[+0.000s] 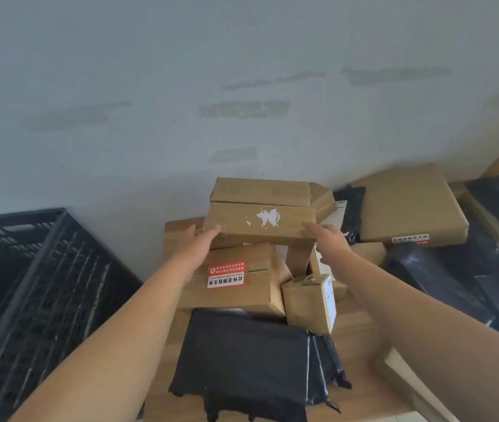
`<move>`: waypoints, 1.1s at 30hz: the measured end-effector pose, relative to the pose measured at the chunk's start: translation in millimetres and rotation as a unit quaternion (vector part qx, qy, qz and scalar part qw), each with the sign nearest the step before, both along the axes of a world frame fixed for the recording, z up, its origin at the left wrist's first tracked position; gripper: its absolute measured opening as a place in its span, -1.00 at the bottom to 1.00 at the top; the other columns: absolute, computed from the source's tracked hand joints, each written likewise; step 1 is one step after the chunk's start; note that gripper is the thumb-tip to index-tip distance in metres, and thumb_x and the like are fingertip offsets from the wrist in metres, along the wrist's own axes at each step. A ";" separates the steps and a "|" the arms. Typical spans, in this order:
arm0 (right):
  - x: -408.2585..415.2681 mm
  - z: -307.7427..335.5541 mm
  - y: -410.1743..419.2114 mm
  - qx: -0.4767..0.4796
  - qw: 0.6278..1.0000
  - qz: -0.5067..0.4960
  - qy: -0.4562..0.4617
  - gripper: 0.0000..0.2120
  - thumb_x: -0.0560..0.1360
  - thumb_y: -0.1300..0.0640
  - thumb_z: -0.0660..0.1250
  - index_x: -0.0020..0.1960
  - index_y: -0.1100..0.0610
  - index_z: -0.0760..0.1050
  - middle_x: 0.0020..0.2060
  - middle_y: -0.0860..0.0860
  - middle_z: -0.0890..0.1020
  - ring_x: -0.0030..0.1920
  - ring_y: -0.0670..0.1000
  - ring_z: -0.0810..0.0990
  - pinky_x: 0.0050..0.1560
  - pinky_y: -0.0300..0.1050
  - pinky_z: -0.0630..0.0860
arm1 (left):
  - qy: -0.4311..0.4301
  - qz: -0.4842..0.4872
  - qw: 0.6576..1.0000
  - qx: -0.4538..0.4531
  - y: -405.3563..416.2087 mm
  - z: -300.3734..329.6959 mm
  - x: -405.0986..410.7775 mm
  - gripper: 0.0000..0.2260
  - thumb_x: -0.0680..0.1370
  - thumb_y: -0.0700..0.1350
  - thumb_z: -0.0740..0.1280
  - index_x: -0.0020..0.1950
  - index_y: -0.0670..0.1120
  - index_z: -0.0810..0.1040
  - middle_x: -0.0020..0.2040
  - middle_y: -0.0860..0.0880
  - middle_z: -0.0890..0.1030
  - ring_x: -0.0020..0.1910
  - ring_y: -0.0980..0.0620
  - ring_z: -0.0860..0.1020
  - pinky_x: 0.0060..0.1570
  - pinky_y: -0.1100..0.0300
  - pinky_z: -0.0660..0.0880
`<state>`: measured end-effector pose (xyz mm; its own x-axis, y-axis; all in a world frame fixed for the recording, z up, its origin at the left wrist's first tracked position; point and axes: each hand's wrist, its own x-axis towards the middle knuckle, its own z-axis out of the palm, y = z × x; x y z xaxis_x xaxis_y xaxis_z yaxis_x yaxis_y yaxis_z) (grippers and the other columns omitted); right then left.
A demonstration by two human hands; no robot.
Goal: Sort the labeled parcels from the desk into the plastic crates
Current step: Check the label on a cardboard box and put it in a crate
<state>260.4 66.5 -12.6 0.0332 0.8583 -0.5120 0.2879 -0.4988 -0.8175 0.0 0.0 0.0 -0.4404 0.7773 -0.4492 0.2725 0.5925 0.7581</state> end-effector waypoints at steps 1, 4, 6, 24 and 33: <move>-2.3 -0.7 1.1 -0.005 1.000 -0.009 0.004 -0.32 0.59 -0.20 0.34 0.57 0.13 0.27 0.42 0.08 0.47 0.40 0.17 0.45 0.41 0.16 0.40 | -0.012 0.000 1.000 0.005 1.6 -0.4 0.0 -0.27 0.62 0.26 0.30 0.67 -0.04 0.16 0.64 -0.08 0.27 0.58 -0.19 0.28 0.51 -0.20 0.24; -5.7 -4.9 3.4 -0.032 0.999 -0.023 0.022 -0.36 0.58 -0.22 0.34 0.52 0.10 0.35 0.40 0.07 0.49 0.34 0.15 0.48 0.29 0.12 0.42 | -0.049 -0.023 0.998 0.012 4.6 -3.7 -0.5 -0.45 0.65 0.21 0.28 0.57 -0.02 0.38 0.49 -0.02 0.48 0.45 -0.15 0.44 0.36 -0.05 0.34; -9.6 -4.5 1.9 -0.046 0.998 -0.031 0.028 -0.36 0.58 -0.23 0.34 0.53 0.08 0.33 0.41 0.06 0.48 0.36 0.16 0.47 0.31 0.12 0.41 | -0.068 -0.029 0.997 0.022 3.8 -3.2 1.6 -0.51 0.66 0.19 0.27 0.53 0.00 0.43 0.42 0.00 0.53 0.41 -0.12 0.47 0.29 -0.01 0.34; -9.9 64.7 -0.1 0.018 0.998 -0.041 0.048 -0.35 0.57 -0.26 0.33 0.54 0.05 0.32 0.39 0.01 0.49 0.31 0.13 0.48 0.42 0.20 0.31 | -0.096 0.017 0.990 0.106 16.1 52.7 -4.3 -0.55 0.65 0.15 0.30 0.48 -0.03 0.50 0.50 0.00 0.46 0.47 -0.08 0.40 0.38 -0.01 0.30; -16.4 140.9 -9.0 0.132 0.989 -0.037 0.055 -0.65 0.63 -0.19 0.28 0.28 0.01 0.49 0.20 -0.01 0.61 0.14 0.05 0.58 0.26 0.12 0.43 | -0.089 0.007 0.976 0.201 21.5 129.0 -16.6 -0.55 0.69 0.07 0.28 0.54 -0.07 0.43 0.53 -0.01 0.43 0.52 -0.05 0.36 0.46 0.06 0.26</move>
<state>244.0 57.4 128.3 0.0571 0.9598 -0.2748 0.1618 -0.2805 -0.9461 -16.6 21.5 129.0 -0.3949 0.9008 -0.1805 0.1095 0.2412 0.9643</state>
